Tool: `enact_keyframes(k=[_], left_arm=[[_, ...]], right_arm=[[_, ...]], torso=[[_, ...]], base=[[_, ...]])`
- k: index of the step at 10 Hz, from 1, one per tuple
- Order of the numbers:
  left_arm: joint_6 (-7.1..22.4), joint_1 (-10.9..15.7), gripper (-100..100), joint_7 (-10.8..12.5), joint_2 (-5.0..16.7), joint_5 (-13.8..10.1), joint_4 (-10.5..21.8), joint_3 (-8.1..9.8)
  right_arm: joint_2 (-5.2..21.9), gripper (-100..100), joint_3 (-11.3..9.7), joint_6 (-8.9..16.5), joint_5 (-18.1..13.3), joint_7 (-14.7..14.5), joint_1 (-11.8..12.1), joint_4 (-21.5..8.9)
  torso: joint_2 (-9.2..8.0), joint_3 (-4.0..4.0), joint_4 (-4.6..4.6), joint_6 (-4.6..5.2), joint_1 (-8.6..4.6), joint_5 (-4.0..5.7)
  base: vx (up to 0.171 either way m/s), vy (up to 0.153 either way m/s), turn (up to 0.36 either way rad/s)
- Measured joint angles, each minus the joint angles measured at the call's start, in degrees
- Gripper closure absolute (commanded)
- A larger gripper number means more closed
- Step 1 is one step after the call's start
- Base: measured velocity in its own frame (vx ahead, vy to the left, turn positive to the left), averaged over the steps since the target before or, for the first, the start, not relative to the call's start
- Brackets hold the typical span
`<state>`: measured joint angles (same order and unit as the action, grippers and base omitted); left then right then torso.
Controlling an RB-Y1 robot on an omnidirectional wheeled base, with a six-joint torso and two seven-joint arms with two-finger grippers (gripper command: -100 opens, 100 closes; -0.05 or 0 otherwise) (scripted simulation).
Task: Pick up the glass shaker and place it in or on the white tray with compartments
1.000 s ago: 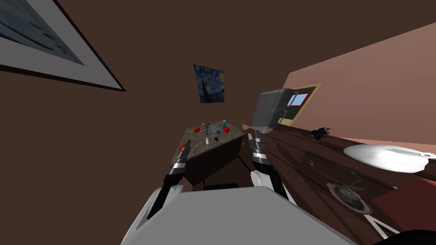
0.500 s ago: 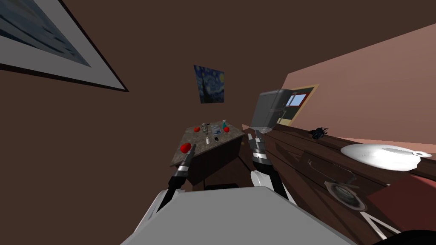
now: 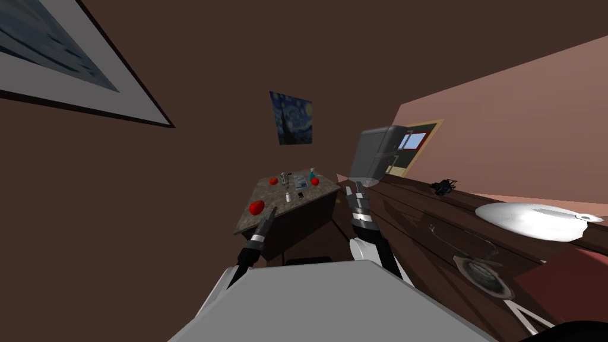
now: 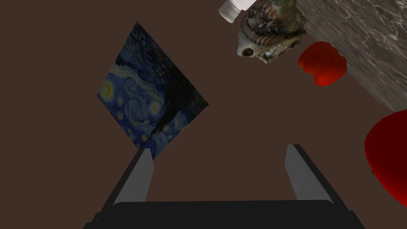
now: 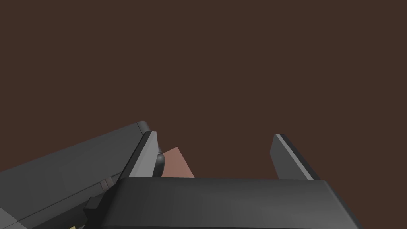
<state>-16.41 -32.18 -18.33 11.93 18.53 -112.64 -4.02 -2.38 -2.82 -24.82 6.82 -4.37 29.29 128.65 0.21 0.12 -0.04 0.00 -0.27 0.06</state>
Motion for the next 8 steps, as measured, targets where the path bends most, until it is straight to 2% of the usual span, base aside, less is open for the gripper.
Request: enact_keyframes(k=[3,8], left_arm=[[0.00,1.78,-100,-2.48,0.68,2.46,4.10,0.26],[0.59,5.30,-100,-8.39,3.85,6.61,10.82,1.71]], right_arm=[[0.00,0,0.00,0.00,0.00,0.00,0.00,0.00],[0.00,0,0.00,0.00,0.00,0.00,0.00,0.00]], torso=[[0.07,0.04,-0.01,0.00,-0.02,0.01],[0.18,0.11,-0.04,0.00,-0.20,0.06]], base=[[0.084,-0.093,0.034],[0.112,-0.138,0.048]])
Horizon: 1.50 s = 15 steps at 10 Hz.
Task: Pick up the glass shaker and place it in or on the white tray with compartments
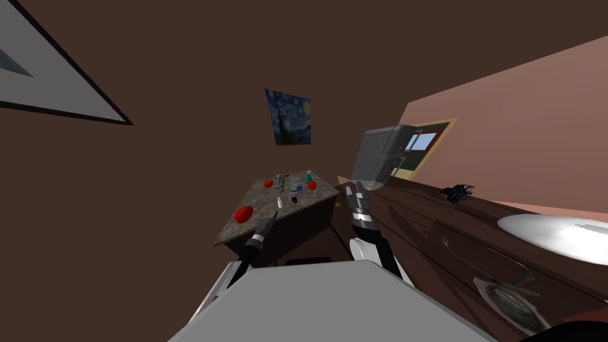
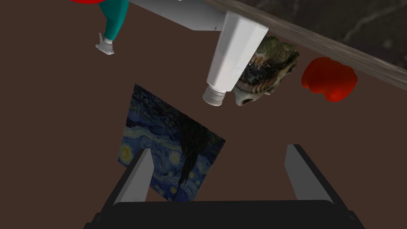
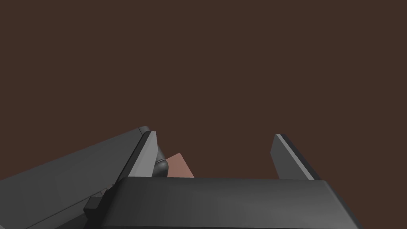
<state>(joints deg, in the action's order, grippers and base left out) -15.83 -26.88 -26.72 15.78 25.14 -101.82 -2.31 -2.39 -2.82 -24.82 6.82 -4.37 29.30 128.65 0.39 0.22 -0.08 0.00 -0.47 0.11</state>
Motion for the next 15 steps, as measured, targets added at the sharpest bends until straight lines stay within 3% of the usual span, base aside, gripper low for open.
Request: enact_keyframes(k=[3,8,9,10,13,14,15], left_arm=[[0.33,2.07,-100,-3.19,2.25,1.70,3.47,1.14],[0.91,5.72,-100,-8.38,4.24,4.08,8.61,2.99],[0.92,5.75,0,-8.58,4.24,4.12,8.66,3.03],[0.92,5.76,-100,-8.56,4.24,4.12,8.65,3.02],[3.46,9.85,-100,-9.31,2.47,4.27,11.39,4.79],[3.65,10.02,100,-9.33,2.44,4.26,11.53,4.89],[3.67,9.98,100,-9.33,2.48,4.26,11.54,4.96]], right_arm=[[0.00,0,0.00,0.00,0.00,0.00,0.00,0.00],[0.01,0,0.00,0.00,0.00,0.00,0.00,0.00],[0.01,0,0.01,0.00,0.00,0.00,0.00,0.00],[0.01,0,0.01,0.00,0.00,0.00,-0.01,0.00],[0.02,0,0.01,0.01,0.00,0.00,-0.03,0.00],[0.02,0,0.02,0.00,0.00,0.00,-0.01,-0.01],[0.02,0,0.02,0.00,0.00,0.00,-0.01,0.00]], torso=[[0.06,0.03,-0.01,0.00,0.03,-0.01],[0.16,0.09,-0.03,0.00,0.14,-0.03],[-0.05,-0.01,0.00,0.00,0.32,-0.06],[-0.23,-0.13,0.04,0.00,0.44,-0.09],[-0.67,-0.38,0.14,0.04,0.71,-0.15],[-0.56,-0.33,0.12,-0.02,0.64,-0.14],[-0.45,-0.26,0.10,0.04,0.53,-0.14]], base=[[0.106,-0.116,0.052],[0.110,-0.086,0.040],[0.011,-0.008,0.000],[-0.045,0.018,-0.233],[-0.073,0.044,-0.178],[-0.007,0.007,0.017],[0.000,0.000,0.000]])
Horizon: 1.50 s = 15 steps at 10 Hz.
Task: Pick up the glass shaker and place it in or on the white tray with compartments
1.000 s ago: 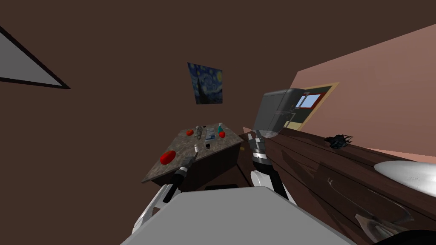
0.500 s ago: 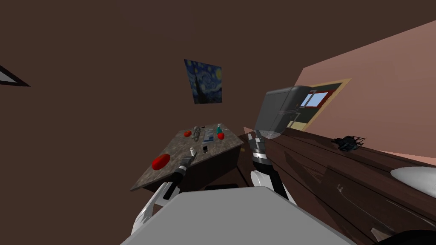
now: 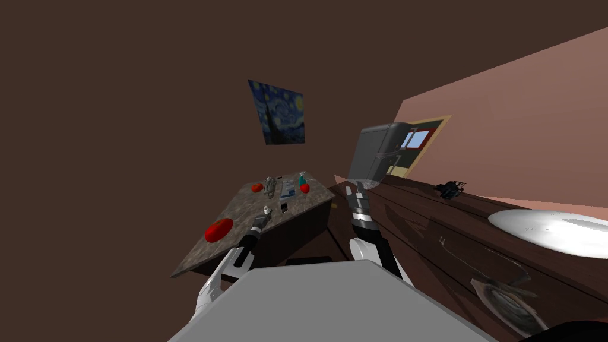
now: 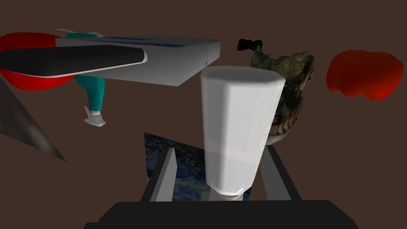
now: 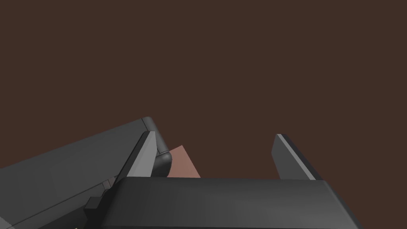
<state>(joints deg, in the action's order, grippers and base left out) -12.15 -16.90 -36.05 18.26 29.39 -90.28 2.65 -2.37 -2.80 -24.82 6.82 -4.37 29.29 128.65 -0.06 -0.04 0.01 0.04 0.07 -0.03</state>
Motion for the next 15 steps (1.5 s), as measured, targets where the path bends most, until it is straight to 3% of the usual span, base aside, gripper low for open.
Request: enact_keyframes(k=[3,4,5,8,9,10,12,15], left_arm=[[-0.02,0.00,100,-0.02,-0.03,0.02,-0.01,-0.08],[-0.03,0.00,0,-0.01,-0.03,0.02,-0.01,-0.09],[-0.03,0.00,100,-0.01,-0.03,0.02,-0.01,-0.09],[-1.85,-2.92,100,0.51,1.30,-0.11,-2.04,-1.41],[-1.94,-3.04,0,0.63,1.40,-0.13,-2.12,-1.44],[-1.93,-3.03,100,0.62,1.39,-0.13,-2.10,-1.44],[1.09,-0.42,100,0.28,2.91,-0.67,-3.54,0.86],[2.58,3.66,100,-1.62,3.73,-1.68,-2.70,4.99]], right_arm=[[0.00,0,0.00,0.00,0.00,0.00,0.00,0.00],[0.00,0,0.00,0.00,0.00,0.00,0.00,0.00],[0.00,0,0.00,0.00,0.00,0.00,0.00,0.00],[-0.01,0,0.00,0.00,0.00,0.00,0.01,0.00],[0.00,0,-0.01,0.00,0.00,0.00,0.00,0.00],[0.00,0,0.00,0.00,0.00,0.00,0.00,0.00],[-0.01,0,-0.01,0.00,0.00,0.00,0.00,0.00],[-0.01,0,-0.01,0.00,0.00,0.00,-0.01,0.00]], torso=[[0.07,0.04,-0.01,-0.05,-0.01,0.02],[0.08,0.04,-0.01,-0.05,-0.01,0.02],[0.08,0.04,-0.01,-0.05,-0.01,0.03],[0.32,0.19,-0.07,-0.13,-0.14,0.06],[0.25,0.15,-0.05,-0.06,-0.09,0.04],[0.17,0.10,-0.03,-0.07,-0.04,0.03],[0.54,0.26,-0.01,0.05,-0.34,0.15],[0.07,0.04,0.01,-0.03,-0.23,0.14]], base=[[0.000,0.000,0.000],[0.000,0.000,0.000],[0.050,-0.021,0.199],[0.065,-0.033,0.168],[0.000,0.000,0.000],[0.051,-0.064,-0.143],[0.092,-0.067,-0.190],[-0.035,-0.039,-0.178]])
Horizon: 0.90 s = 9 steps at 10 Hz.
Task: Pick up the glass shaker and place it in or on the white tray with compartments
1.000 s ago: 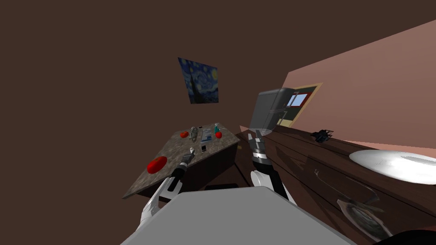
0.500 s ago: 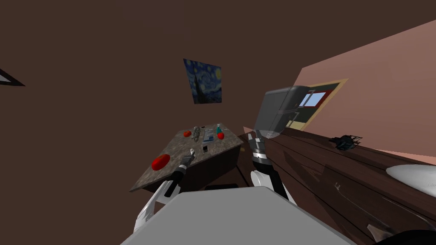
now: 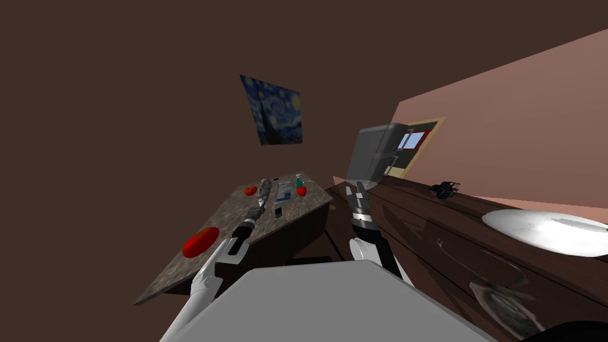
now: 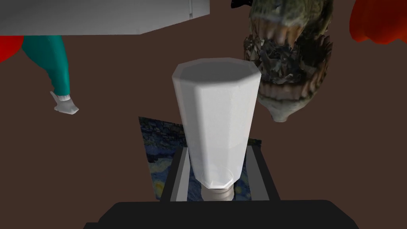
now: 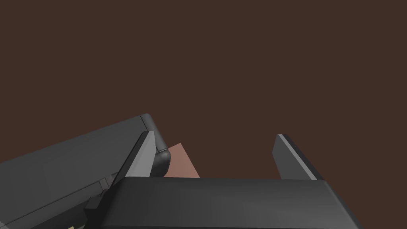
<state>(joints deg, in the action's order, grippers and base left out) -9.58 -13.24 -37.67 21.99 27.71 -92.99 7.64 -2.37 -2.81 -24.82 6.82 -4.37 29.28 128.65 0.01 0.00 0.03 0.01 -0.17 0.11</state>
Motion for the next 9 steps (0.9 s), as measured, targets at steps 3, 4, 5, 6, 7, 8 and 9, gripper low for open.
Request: enact_keyframes(k=[3,4,5,6,7,8,9], left_arm=[[2.92,2.06,100,-0.79,1.97,-1.81,-1.35,3.11],[4.02,2.99,100,-1.18,2.33,-2.37,-1.48,3.90],[4.35,3.71,100,-1.49,2.75,-3.04,-1.00,5.01],[5.34,4.14,100,-1.56,3.43,-3.83,-1.33,5.76],[6.57,4.53,100,-1.70,3.75,-4.47,-1.86,6.40],[7.34,5.23,100,-1.85,4.12,-5.10,-1.45,7.13],[8.17,6.02,100,-1.82,4.81,-5.84,-0.86,7.75]], right_arm=[[0.00,0,0.00,0.00,0.00,0.00,-0.01,0.00],[0.00,0,0.00,0.00,0.00,0.00,-0.01,0.00],[0.00,0,0.00,0.00,0.00,0.00,-0.01,0.00],[0.00,0,0.00,0.00,0.00,0.00,-0.01,0.00],[0.00,0,0.00,0.00,0.00,0.00,-0.01,0.00],[0.00,0,0.00,0.00,0.00,0.00,-0.01,0.00],[0.00,0,0.00,0.00,0.00,0.00,-0.01,0.00]], torso=[[-0.35,-0.21,0.08,0.06,-0.09,0.02],[-0.35,-0.22,0.09,0.07,-0.13,0.02],[-0.40,-0.24,0.09,0.03,-0.11,0.00],[-0.42,-0.26,0.11,0.09,-0.16,0.02],[-0.45,-0.27,0.11,0.09,-0.16,0.00],[-0.44,-0.27,0.11,0.10,-0.10,-0.02],[-0.40,-0.25,0.11,0.08,-0.02,-0.04]], base=[[-0.087,-0.036,-0.259],[-0.097,-0.051,-0.244],[-0.098,-0.060,-0.281],[-0.100,-0.056,-0.280],[-0.098,-0.047,-0.284],[-0.083,-0.037,-0.264],[-0.068,-0.025,-0.328]])
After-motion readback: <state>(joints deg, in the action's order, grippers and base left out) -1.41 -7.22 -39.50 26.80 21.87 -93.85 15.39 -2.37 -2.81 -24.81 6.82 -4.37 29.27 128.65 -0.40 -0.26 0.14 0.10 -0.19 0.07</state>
